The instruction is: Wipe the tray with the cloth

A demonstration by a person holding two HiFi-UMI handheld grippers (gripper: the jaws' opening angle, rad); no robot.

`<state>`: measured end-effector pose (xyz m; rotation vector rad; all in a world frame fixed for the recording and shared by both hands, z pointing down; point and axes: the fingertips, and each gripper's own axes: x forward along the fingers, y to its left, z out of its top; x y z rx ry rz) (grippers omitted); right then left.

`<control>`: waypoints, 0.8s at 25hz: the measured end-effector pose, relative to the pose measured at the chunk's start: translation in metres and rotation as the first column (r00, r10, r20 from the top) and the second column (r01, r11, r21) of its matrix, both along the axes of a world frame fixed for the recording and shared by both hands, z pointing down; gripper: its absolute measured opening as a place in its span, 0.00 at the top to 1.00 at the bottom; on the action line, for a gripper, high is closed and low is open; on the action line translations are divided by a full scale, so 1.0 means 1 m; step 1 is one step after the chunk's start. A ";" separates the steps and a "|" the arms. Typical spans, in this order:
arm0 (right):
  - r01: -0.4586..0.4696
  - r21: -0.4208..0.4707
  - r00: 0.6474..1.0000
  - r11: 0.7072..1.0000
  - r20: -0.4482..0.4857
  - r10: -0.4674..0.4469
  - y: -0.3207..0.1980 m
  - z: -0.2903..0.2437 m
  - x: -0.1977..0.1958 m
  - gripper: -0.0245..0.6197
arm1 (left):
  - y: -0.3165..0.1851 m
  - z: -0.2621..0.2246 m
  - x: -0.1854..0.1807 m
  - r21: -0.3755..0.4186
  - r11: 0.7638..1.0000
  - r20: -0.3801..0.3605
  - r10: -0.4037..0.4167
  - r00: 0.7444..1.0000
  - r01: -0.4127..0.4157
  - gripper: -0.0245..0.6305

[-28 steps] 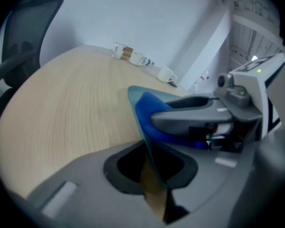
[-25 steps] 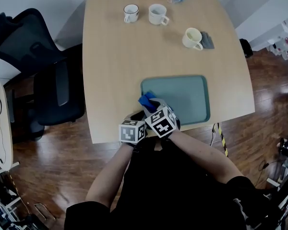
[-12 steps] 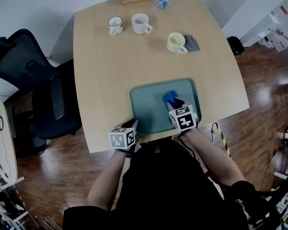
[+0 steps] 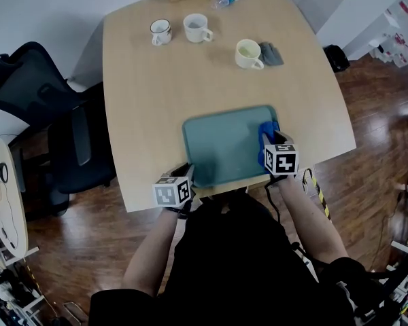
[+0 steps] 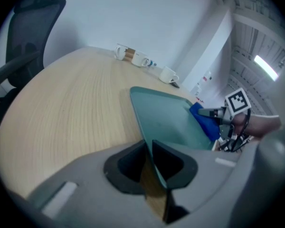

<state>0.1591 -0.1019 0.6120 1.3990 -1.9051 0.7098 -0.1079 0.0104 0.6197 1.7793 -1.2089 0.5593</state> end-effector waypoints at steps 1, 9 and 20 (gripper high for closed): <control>-0.001 0.007 1.000 1.000 0.001 0.001 0.000 0.000 -0.005 0.79 | 0.000 0.000 0.001 0.001 1.000 0.000 0.002 1.000 -0.002 0.89; 0.242 0.006 0.965 0.970 0.100 -0.241 0.044 -0.004 -0.139 0.79 | -0.001 -0.003 0.003 0.017 1.000 0.015 0.003 1.000 -0.004 0.89; 0.530 0.021 0.843 0.848 0.098 -0.529 0.078 -0.012 -0.252 0.79 | -0.002 -0.001 -0.001 0.015 1.000 0.002 0.006 1.000 -0.006 0.89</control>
